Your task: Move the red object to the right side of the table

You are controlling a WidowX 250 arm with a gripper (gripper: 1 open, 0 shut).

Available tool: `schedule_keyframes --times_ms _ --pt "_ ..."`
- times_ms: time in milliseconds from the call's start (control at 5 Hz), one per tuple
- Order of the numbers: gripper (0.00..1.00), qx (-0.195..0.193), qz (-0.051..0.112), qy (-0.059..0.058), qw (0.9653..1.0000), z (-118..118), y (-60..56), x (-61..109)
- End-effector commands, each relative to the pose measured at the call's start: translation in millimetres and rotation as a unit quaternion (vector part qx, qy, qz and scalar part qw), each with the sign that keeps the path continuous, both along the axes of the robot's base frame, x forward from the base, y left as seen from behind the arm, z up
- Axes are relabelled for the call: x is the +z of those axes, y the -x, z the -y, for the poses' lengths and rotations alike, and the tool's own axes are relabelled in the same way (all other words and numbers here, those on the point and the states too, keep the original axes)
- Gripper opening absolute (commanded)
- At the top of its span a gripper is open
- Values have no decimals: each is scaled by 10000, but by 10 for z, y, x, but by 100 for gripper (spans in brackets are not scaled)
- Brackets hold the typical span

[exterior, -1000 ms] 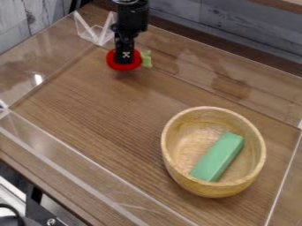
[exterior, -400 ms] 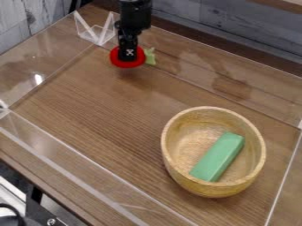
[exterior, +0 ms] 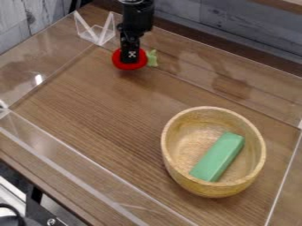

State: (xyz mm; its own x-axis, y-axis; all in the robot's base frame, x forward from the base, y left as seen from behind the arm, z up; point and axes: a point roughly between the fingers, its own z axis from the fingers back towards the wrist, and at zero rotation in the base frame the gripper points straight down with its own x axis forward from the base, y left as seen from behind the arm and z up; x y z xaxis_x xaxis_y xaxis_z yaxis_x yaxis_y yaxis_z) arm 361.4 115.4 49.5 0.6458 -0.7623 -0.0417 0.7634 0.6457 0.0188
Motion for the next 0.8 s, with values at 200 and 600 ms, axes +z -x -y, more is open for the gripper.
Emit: schedule_keyframes --times_ms 200,600 --pt "0 -160 435 -106 9989 123 -162 287" --pt "0 -224 459 -86 9987 153 -158 243"
